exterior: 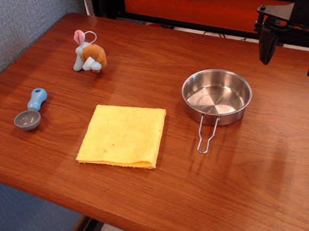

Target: Move the toy and put it in the vessel

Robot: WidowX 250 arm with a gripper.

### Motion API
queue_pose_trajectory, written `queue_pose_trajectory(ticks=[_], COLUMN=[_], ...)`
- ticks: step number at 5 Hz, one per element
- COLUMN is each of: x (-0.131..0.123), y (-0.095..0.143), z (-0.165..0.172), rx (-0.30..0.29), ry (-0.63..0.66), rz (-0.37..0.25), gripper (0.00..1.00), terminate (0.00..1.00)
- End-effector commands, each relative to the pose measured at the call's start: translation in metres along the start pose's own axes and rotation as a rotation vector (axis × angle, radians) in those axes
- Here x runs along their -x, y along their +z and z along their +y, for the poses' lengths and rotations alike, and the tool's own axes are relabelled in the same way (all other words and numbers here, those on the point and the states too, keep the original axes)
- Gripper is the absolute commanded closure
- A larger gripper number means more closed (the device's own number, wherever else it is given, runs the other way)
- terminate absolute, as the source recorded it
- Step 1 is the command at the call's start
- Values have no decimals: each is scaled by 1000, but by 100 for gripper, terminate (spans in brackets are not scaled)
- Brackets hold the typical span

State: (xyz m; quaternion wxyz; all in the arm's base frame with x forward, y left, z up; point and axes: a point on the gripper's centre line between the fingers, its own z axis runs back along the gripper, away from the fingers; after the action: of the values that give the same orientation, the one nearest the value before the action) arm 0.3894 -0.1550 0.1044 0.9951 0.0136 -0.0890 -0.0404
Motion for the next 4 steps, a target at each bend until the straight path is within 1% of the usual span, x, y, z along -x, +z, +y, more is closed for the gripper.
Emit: queue_pose_trajectory(ticks=[1,2,3,4], x=[0,12,27,59], y=[0,6,11,23], z=[0,25,62,106], rx=[0,-25,-50,-91], ry=[0,119,242,415], rz=[0,2,21,36], gripper=[0,0,0,0], terminate=[0,0,0,0])
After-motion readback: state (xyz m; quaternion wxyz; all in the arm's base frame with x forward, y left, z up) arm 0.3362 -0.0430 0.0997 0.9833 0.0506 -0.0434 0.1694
